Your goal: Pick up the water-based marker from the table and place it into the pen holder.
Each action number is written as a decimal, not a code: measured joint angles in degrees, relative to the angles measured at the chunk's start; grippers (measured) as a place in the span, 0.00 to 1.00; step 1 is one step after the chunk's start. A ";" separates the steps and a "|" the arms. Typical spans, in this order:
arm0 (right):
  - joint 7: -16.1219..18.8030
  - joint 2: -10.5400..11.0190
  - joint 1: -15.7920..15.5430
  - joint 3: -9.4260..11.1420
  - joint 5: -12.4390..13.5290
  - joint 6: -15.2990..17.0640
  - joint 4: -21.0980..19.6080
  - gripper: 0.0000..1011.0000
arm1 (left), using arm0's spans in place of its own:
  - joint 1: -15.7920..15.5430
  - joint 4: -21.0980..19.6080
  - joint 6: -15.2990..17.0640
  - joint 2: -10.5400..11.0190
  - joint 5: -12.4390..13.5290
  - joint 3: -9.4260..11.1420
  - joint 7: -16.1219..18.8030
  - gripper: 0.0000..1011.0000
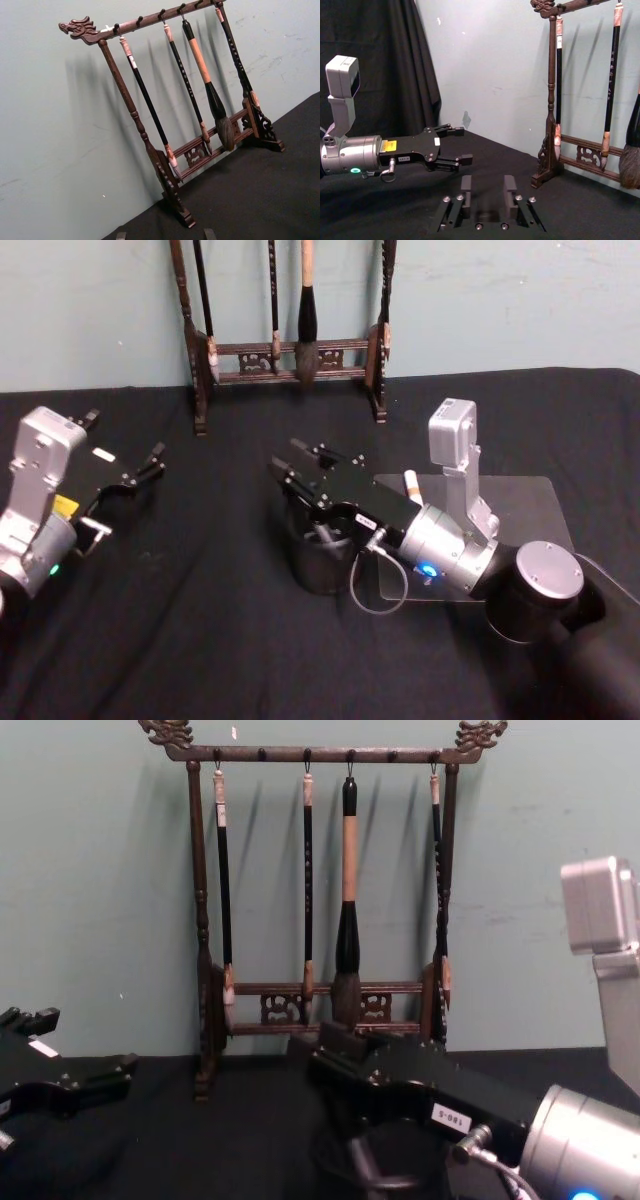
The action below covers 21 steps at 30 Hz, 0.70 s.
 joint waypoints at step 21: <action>0.15 -0.03 0.07 0.07 0.24 0.22 0.07 0.99 | 0.00 0.00 0.00 0.00 0.00 0.00 0.00 0.99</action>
